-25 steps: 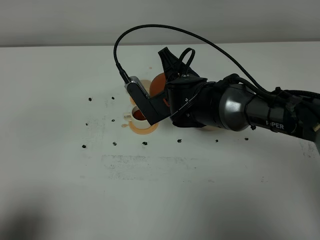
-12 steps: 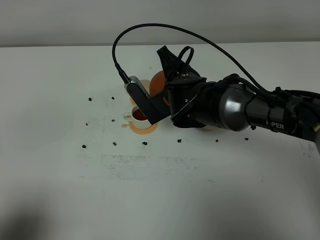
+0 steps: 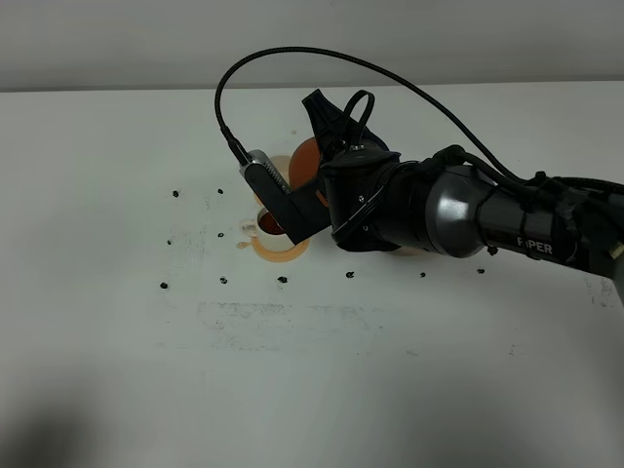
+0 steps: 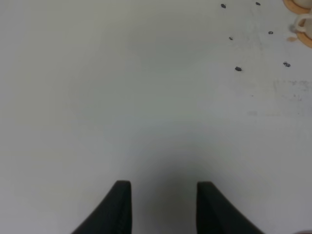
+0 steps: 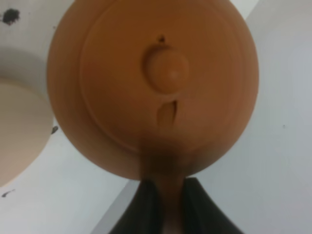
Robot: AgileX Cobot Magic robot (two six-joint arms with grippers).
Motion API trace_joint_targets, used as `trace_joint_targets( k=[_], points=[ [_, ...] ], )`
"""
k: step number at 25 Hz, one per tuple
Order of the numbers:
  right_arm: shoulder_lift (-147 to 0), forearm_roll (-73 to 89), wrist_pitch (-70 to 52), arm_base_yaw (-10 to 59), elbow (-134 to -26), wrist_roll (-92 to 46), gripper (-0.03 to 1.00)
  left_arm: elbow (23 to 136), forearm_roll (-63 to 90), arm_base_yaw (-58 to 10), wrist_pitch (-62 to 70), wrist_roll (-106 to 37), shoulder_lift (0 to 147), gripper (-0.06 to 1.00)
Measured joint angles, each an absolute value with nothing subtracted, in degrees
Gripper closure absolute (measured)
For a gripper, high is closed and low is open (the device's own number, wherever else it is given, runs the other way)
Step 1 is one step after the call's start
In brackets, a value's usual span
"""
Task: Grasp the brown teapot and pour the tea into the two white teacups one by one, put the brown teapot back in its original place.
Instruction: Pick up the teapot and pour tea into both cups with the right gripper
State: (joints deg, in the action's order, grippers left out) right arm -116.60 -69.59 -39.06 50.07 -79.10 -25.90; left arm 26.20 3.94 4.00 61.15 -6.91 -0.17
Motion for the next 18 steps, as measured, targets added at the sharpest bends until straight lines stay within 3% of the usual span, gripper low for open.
trace_joint_targets(
  k=[18],
  points=[
    [-116.1,-61.15,-41.0,50.1,-79.1,-22.19,0.84,26.2,3.94,4.0,61.15,-6.91,-0.17,0.6]
  ],
)
